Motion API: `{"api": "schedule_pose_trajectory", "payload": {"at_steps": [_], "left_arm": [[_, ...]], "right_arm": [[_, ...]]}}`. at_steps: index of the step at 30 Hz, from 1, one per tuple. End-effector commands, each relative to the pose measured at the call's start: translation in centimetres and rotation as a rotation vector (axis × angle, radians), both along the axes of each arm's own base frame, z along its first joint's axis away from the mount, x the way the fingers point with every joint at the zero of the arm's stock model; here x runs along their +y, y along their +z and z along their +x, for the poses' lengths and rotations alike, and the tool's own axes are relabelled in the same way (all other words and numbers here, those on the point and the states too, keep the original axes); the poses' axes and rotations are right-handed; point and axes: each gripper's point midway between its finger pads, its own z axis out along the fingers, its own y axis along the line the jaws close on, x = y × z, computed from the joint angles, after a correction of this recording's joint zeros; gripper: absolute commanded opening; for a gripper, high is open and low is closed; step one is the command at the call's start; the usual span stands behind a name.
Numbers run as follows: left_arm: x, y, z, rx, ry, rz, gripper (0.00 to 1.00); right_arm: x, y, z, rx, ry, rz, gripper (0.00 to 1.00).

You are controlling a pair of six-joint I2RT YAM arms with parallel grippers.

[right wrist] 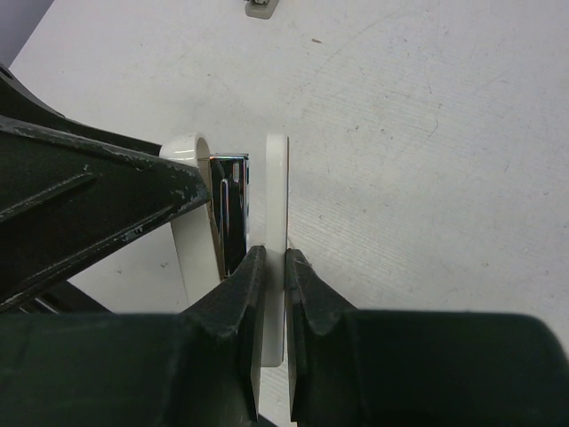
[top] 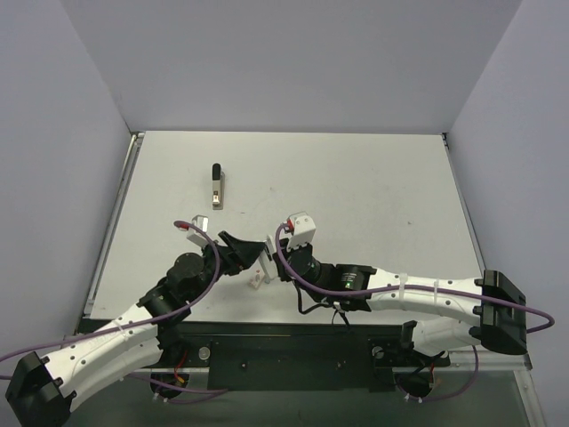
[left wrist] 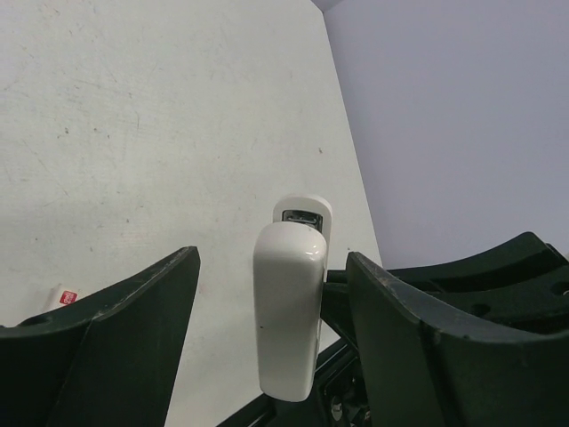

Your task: Unload the staples from the stapler

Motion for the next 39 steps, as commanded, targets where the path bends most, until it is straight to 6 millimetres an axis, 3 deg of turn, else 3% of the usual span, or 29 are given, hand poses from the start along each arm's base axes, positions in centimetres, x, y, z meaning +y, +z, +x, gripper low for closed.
{"api": "schedule_pose_trajectory", "payload": {"at_steps": [1, 20, 23, 24, 25, 26, 29, 31, 36, 39], "left_arm": [[-0.4, 1.3, 0.0, -0.032, -0.008, -0.045, 0.75], [-0.4, 2.4, -0.4, -0.092, -0.025, -0.124, 0.44], [-0.4, 2.5, -0.5, -0.100, -0.028, -0.139, 0.35], [-0.4, 2.6, -0.6, -0.106, -0.034, -0.143, 0.25], [-0.5, 2.6, -0.6, -0.106, -0.037, -0.143, 0.21], [-0.5, 2.4, -0.6, -0.100, -0.036, -0.136, 0.00], [-0.6, 2.6, -0.7, -0.111, -0.049, -0.123, 0.00], [-0.7, 2.7, -0.8, -0.120, -0.059, -0.112, 0.00], [-1.2, 3.3, -1.4, -0.149, -0.109, -0.107, 0.00], [-1.9, 3.8, -1.8, -0.180, -0.152, -0.097, 0.00]], "right_arm": [[1.4, 3.7, 0.8, -0.056, -0.022, 0.094, 0.00], [2.3, 3.7, 0.0, -0.022, 0.022, 0.128, 0.00], [2.4, 3.5, -0.1, -0.013, 0.024, 0.132, 0.00], [2.4, 3.3, -0.2, -0.010, 0.026, 0.130, 0.00], [2.3, 3.2, -0.2, -0.009, 0.028, 0.128, 0.00], [2.3, 3.2, -0.3, -0.007, 0.027, 0.129, 0.00], [1.9, 3.2, -0.4, 0.000, 0.025, 0.121, 0.00], [1.3, 3.5, -0.4, -0.008, 0.023, 0.124, 0.06], [-0.9, 4.2, -0.6, -0.032, 0.024, 0.097, 0.34], [-2.8, 4.1, -0.8, -0.039, 0.020, 0.061, 0.41]]}}
